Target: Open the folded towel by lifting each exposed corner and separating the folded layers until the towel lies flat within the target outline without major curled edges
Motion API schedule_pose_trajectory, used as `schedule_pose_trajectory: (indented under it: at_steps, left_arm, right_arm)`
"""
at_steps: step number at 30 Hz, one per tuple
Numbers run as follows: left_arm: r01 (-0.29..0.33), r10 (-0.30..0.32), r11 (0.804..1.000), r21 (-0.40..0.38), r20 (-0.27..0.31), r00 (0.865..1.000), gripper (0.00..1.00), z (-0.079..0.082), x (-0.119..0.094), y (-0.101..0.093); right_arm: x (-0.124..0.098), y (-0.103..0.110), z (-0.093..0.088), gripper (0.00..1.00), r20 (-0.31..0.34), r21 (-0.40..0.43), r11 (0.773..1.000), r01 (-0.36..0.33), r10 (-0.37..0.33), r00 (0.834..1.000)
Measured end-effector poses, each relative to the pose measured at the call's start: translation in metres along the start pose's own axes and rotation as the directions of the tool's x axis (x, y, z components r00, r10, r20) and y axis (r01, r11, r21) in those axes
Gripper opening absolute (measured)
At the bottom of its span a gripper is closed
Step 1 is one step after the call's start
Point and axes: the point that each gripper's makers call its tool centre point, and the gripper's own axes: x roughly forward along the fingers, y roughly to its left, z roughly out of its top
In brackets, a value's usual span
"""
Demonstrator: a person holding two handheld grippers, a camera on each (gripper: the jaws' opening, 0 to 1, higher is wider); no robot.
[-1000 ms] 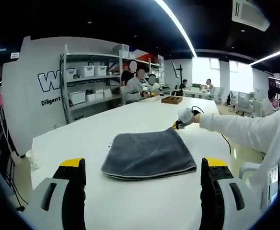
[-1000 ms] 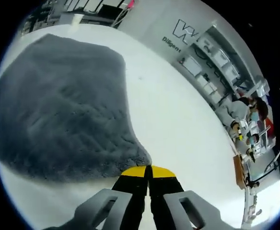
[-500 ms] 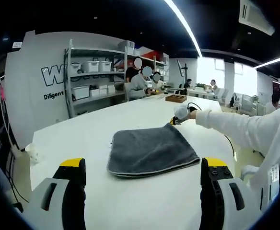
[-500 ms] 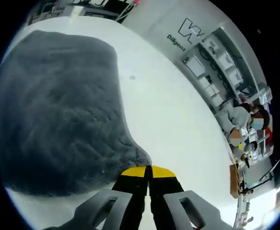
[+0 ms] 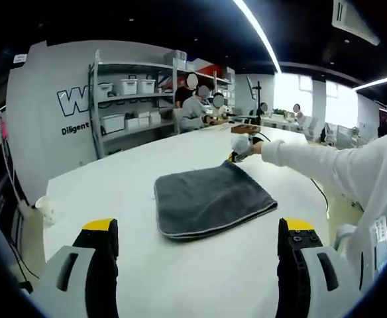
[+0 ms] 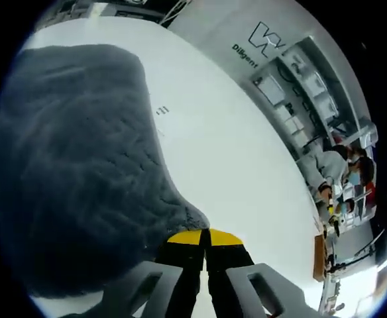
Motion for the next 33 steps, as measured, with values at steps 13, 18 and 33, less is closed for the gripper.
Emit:
schedule_pose_trajectory:
  at_steps: [13, 18, 33]
  left_arm:
    - [-0.011, 0.011, 1.0, 0.002, -0.023, 1.0, 0.99, -0.011, 0.013, -0.013]
    - [-0.028, 0.027, 1.0, -0.014, -0.038, 0.999, 0.99, -0.017, 0.017, -0.01]
    - [-0.053, 0.052, 0.999, -0.009, -0.077, 0.996, 0.99, -0.026, 0.023, -0.005]
  right_arm:
    - [0.034, -0.025, 0.015, 0.0, -0.012, 0.001, 1.0, 0.004, -0.004, 1.0]
    - [0.045, -0.03, 0.023, 0.0, -0.014, -0.009, 1.0, 0.01, -0.01, 1.0]
    - [0.082, -0.043, 0.057, 0.0, -0.002, -0.086, 0.996, 0.021, -0.021, 1.0]
